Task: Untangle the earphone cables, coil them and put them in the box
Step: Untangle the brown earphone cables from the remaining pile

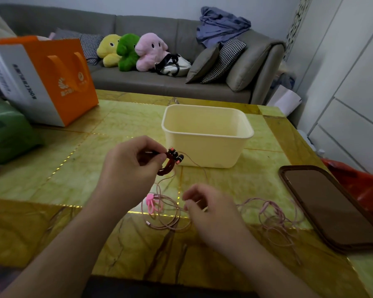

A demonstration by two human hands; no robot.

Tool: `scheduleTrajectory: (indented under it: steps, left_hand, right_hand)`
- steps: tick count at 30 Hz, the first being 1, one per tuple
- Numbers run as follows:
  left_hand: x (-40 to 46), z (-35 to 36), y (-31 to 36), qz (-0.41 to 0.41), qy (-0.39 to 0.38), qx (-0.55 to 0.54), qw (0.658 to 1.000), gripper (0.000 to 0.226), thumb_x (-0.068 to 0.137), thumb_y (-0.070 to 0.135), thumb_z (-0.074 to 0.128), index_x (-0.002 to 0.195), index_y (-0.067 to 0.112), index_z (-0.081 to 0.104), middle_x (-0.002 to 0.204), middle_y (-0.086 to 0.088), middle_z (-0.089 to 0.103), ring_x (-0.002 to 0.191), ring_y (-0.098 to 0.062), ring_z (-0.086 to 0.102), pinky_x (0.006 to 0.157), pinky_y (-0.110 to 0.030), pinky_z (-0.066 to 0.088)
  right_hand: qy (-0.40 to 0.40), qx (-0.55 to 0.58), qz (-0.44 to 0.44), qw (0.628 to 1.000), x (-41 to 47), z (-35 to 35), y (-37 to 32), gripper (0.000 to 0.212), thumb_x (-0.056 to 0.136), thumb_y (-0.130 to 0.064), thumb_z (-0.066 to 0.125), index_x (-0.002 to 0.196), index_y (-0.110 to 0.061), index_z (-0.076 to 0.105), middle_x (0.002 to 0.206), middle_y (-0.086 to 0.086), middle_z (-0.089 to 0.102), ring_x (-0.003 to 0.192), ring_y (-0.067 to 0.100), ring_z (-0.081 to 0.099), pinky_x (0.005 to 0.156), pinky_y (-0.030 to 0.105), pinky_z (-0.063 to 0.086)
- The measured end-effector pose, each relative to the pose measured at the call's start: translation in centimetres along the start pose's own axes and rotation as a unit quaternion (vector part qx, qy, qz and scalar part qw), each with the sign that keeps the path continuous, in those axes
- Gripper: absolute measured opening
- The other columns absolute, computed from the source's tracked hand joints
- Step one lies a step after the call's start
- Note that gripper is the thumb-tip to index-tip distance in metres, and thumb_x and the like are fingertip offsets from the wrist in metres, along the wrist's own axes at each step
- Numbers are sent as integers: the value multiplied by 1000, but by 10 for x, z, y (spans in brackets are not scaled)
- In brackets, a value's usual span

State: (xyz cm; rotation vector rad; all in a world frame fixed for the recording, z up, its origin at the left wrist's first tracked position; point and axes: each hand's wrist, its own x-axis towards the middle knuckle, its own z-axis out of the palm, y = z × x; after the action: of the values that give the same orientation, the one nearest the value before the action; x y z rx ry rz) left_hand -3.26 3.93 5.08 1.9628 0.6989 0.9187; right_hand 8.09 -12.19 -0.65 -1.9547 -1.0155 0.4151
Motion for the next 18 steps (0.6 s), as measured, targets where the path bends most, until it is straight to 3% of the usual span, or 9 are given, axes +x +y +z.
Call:
scheduleTrajectory:
  steps: [3,6,12,18]
  left_hand:
    - [0,0,-4,-9,2,22,1000,22,91,6,77,88,28,75,83,9,77,79,-8,76,72,-23,59]
    - [0,-1,-6,-19,3,28,999,22,91,6,77,87,27,75,82,8,77,78,-7,75,70,-18,57]
    - [5,-6,-10,-24,14,22,999,21,91,6,76,87,27,75,82,10,76,79,-5,75,68,-13,52]
    - [8,-5,-11,-33,18,4,999,22,92,6,76,86,27,74,83,10,76,80,-5,75,68,-13,52]
  right_hand:
    - [-71,-75,-65,993,-2,30,-7,16,99,-21,65,110,-29,73,103,-13,69,96,6,63,87,25,53]
    - [-85,-160,-116,976,-5,51,-10,20,100,-31,63,119,-26,70,112,-7,63,108,13,56,95,30,49]
    - [1,-204,-124,971,21,68,-22,23,107,-31,51,123,-22,65,117,0,60,104,24,60,83,39,52]
    - [5,-261,-66,963,45,88,-25,23,105,-30,54,98,-16,71,101,4,56,91,29,66,67,34,45]
